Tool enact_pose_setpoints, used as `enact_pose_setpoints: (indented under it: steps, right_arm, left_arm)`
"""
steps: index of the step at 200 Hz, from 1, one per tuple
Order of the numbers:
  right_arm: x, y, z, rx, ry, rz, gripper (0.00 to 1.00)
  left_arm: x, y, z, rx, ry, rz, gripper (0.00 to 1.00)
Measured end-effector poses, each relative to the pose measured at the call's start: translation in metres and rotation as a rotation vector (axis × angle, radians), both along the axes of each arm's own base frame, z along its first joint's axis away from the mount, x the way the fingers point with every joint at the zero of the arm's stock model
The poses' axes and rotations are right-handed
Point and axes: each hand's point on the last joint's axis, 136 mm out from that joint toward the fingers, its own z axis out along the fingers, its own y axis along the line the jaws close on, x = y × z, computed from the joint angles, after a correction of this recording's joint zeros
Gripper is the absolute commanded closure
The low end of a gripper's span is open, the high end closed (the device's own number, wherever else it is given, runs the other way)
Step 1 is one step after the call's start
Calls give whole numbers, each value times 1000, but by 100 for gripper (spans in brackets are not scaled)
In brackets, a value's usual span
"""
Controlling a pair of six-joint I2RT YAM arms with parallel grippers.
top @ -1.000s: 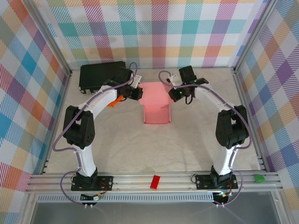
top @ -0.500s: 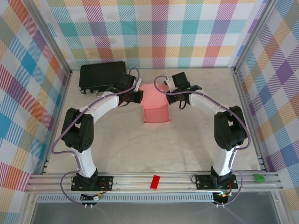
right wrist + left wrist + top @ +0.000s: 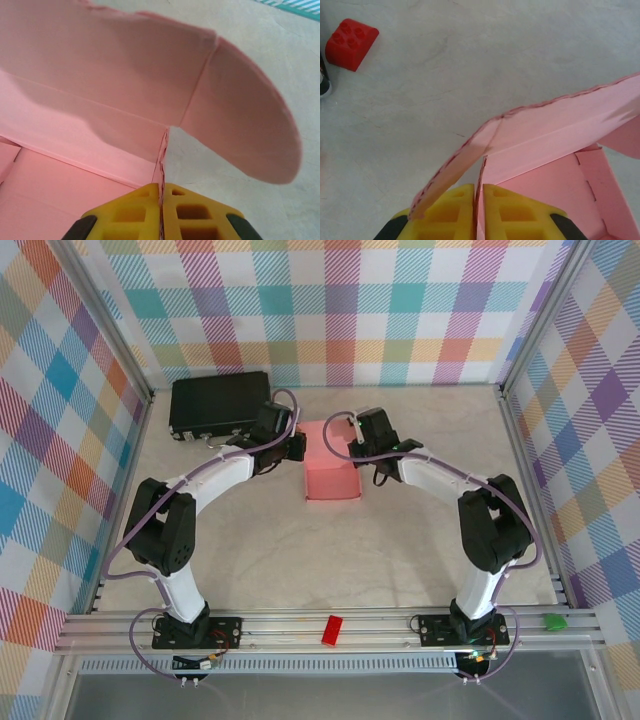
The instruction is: Fold the paper box
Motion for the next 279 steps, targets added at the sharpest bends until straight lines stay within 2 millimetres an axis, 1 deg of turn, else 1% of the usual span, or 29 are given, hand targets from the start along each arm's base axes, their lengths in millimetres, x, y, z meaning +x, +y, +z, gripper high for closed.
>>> enact_pose_setpoints:
  steps: [65,114,140,190,244,279]
  right_arm:
    - [-3,3,-6,-6,-38,-38,89]
    - [-1,4,-3,3,-64,-74,88]
    - [-3,3,-6,4,-70,-95,89]
    - [-7,3,-11,10,-82,-123,89]
    - [-8,2,-9,13,-94,-148,88]
    - [-10,2,-9,13,-102,-167,88]
  left_arm:
    - [0,3,-9,-24,4,38,86]
    - [-1,0,-12,-49,3,50,87]
    - [-3,-1,-15,-61,9,58,87]
    - [-6,-3,-14,-76,9,56,86]
    - [-8,-5,-16,-98,21,58,90]
    - [-8,-6,-16,-112,18,65,90]
